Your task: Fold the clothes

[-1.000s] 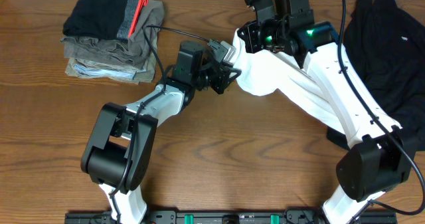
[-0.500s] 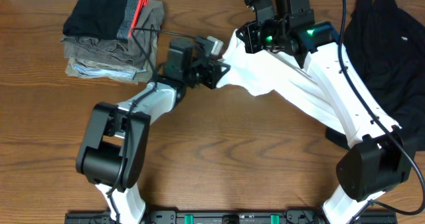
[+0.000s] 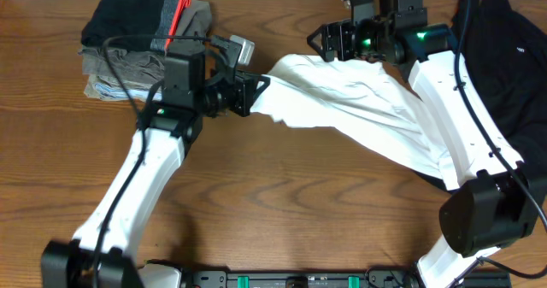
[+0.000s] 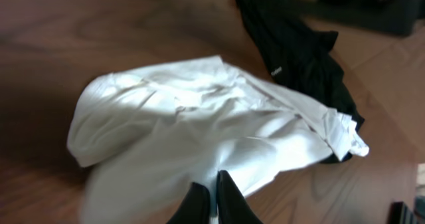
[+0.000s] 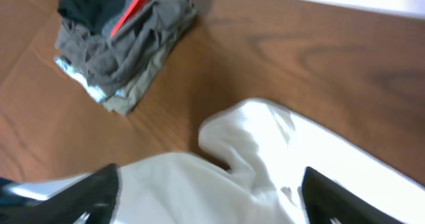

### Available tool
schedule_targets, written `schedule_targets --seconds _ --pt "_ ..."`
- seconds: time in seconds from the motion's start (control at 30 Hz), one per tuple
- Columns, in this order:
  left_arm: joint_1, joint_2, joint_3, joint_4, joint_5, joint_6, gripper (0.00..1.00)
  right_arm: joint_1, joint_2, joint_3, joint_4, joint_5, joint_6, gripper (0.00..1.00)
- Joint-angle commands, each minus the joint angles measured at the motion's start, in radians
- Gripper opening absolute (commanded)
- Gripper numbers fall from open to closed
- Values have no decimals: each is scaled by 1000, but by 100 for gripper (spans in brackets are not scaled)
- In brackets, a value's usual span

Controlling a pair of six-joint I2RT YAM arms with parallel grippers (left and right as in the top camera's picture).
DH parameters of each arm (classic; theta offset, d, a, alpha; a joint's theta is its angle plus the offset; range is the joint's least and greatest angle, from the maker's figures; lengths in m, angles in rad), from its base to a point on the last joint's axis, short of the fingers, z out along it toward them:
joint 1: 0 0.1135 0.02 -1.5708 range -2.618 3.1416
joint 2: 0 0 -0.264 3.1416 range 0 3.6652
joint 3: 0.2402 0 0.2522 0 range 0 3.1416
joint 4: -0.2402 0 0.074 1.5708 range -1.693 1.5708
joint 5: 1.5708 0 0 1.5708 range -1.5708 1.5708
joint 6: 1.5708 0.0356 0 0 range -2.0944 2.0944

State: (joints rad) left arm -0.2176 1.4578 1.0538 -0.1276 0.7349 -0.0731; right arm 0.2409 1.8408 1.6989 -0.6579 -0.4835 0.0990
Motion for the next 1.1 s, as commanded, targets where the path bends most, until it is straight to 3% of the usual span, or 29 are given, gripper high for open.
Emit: schedule_targets --seconds 0.0,0.2,0.4,0.53,0.7,0.9,1.07 --pt "6 -57 2 -36 -90 36 6 -31 -74 3 -69 2 56 96" --pt "6 -76 2 -49 -214 36 6 -38 -200 3 -369 251 89 99" --pt "6 -76 2 -26 -360 35 6 -37 -242 3 -634 328 138 99" --pt "35 -76 3 -9 -389 35 6 -18 -241 -19 -721 353 141 99" --pt "113 -76 3 -16 -388 35 6 15 -240 -106 -710 391 141 95" --pt "204 -76 3 -21 -388 35 6 21 -240 -305 -560 399 156 86" --pt "230 -76 3 -21 -388 36 6 34 -240 -454 -452 398 156 71"
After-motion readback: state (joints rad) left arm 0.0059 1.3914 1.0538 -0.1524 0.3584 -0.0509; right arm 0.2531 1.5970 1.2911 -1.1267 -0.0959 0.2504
